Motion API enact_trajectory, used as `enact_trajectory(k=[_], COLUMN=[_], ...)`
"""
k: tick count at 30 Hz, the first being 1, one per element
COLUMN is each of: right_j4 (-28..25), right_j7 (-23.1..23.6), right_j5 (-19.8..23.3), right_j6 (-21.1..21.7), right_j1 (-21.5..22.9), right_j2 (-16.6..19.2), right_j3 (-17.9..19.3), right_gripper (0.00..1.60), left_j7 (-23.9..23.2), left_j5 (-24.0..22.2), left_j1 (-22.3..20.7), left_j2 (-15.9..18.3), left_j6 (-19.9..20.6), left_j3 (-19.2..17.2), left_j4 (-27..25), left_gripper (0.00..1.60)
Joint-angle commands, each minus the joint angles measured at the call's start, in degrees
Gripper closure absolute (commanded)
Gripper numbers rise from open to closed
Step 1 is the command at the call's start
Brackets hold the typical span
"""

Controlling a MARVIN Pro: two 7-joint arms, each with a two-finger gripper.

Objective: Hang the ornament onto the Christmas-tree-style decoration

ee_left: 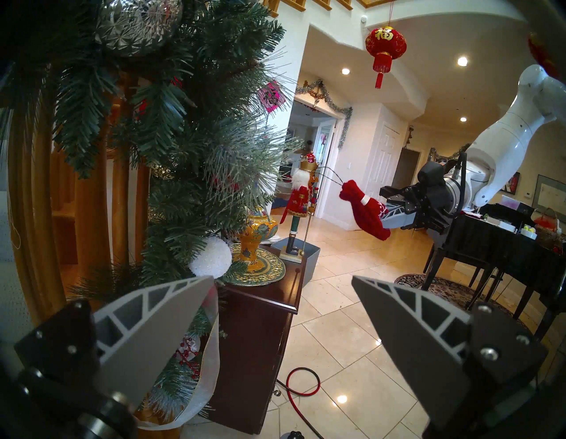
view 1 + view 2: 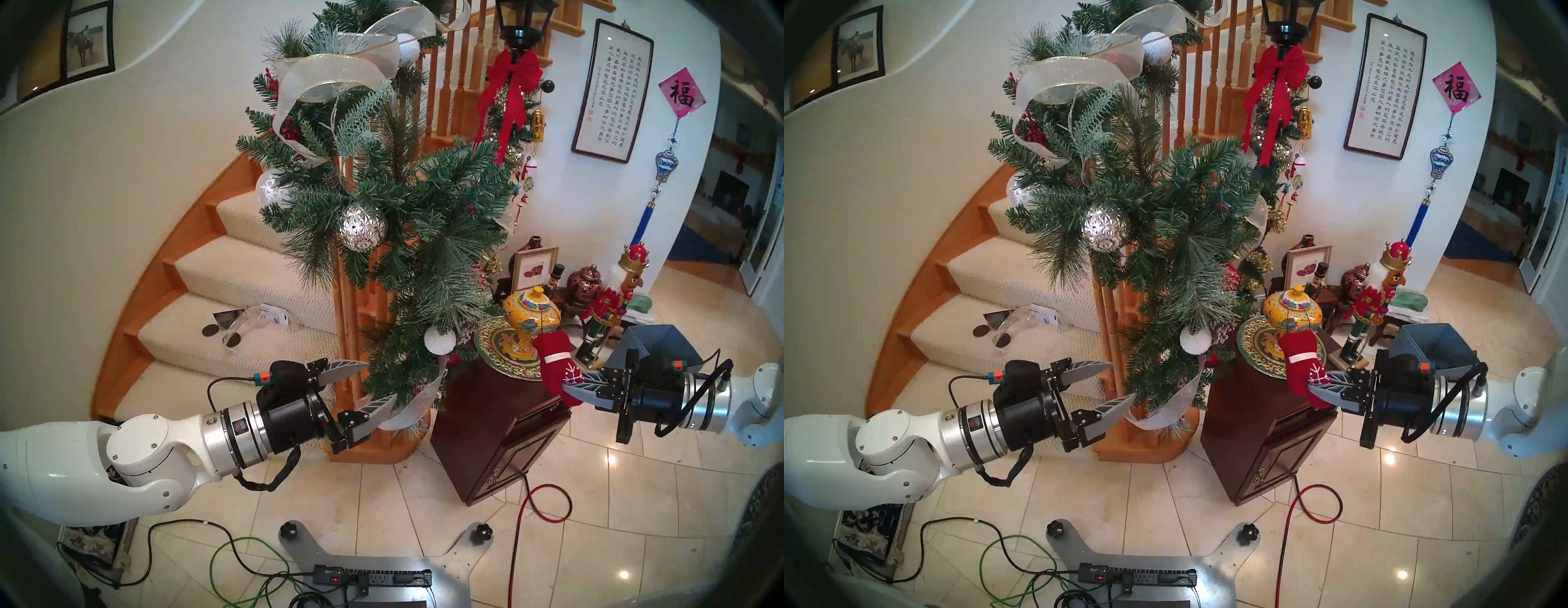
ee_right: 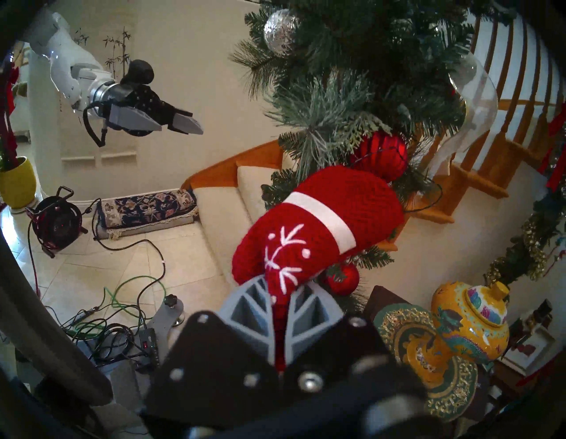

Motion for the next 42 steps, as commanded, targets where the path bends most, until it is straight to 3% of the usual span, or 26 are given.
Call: enact_trajectory(k=[1,8,16,17,36,42], right_j4=[0.5,0.4,0.2,0.2,-0.9,-0.8], right_j7=[1.1,3.2,6.5,6.4,14.4,16.6], right_j5=[-0.3,0.5,1.4,1.9,4.8,5.9], right_j6=[-0.4,-0.4,-0.4,-0.4,-0.4,-0.4], right_j1=[6.5,9.8,16.0,14.6,27.1,29.8], right_j2=[3.1,4.1,5.2,4.6,4.4,4.5], right_j3=[-0.1,-0.9,-4.6,-3.7,-12.0,-12.8], right_gripper=[1.60,1.60,1.60,1.60,1.60,1.60], left_j7=[0.1,0.1,0.1,0.1,0.1,0.1], left_j5=[0.0,0.0,0.0,0.0,0.0,0.0], left_j1=[-0.2,-0.2,-0.2,-0.2,-0.2,-0.2], left_j2=[0.1,0.1,0.1,0.1,0.1,0.1], left_j6=[-0.2,-0.2,-0.2,-0.2,-0.2,-0.2], left_j3=[-0.2,-0.2,-0.2,-0.2,-0.2,-0.2], left_j4=[-0.1,-0.1,-0.1,-0.1,-0.1,-0.1], left_gripper=[0.00,0.00,0.00,0.00,0.00,0.00])
